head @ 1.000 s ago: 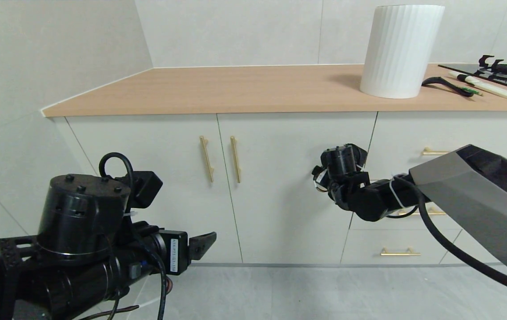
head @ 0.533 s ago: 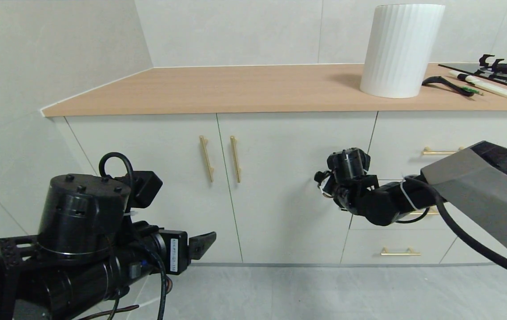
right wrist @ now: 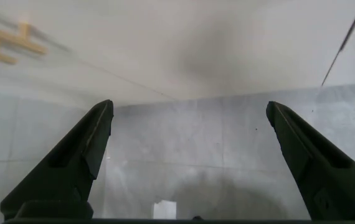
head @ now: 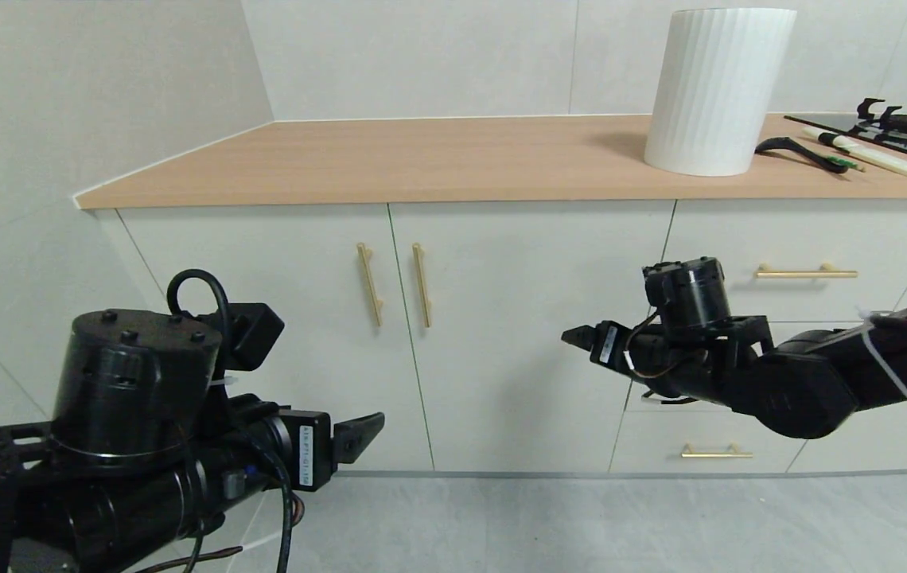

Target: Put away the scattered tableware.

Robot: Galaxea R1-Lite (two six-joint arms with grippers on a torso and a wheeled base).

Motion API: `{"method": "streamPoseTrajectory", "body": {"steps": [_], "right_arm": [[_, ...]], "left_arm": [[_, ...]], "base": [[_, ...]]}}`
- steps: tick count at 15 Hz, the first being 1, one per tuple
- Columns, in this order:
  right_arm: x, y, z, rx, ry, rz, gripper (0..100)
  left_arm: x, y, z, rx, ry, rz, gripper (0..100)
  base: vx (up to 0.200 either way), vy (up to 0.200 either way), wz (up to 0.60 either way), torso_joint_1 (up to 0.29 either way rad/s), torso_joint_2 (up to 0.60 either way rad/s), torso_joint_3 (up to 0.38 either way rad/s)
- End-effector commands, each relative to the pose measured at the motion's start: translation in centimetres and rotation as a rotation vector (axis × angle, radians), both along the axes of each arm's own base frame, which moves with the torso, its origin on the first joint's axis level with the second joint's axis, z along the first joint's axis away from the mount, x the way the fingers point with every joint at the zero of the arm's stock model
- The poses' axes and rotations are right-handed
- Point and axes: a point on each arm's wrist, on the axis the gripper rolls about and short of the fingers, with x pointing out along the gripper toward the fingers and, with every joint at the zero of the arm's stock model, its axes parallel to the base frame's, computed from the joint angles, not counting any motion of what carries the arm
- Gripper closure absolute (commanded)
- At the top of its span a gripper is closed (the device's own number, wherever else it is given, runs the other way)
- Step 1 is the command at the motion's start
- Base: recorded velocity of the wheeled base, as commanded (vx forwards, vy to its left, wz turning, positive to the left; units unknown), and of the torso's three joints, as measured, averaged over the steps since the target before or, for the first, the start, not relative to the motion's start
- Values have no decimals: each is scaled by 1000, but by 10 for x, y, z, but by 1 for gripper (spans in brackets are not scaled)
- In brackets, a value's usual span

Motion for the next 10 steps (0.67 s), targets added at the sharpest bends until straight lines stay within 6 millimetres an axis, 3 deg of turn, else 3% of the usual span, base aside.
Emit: {"method": "streamPoseTrajectory", "body": {"steps": [1, 5, 7, 9, 10], "right_arm": [[-34, -20, 38, -4, -93, 4, 0], [-95, -58, 74, -81, -232, -37, 0], [-150, -90, 93, -133, -362, -78, 0], [-192, -114, 101, -136, -461, -88, 0], [-230, -136, 102, -140, -560, -97, 0]], "left_arm": [[-6, 5, 9, -23, -37, 1, 0], [-28, 28, 32, -52, -148, 17, 0], [-55, 54, 36, -44, -226, 45, 0], [-77, 73, 44, -56, -317, 80, 0], [-102, 91, 50, -72, -418, 116, 0]], "base": [[0, 0, 0, 0, 0, 0], [0, 0, 0, 0, 0, 0], [0, 0, 0, 0, 0, 0], [0, 0, 0, 0, 0, 0], [0, 0, 0, 0, 0, 0]]}}
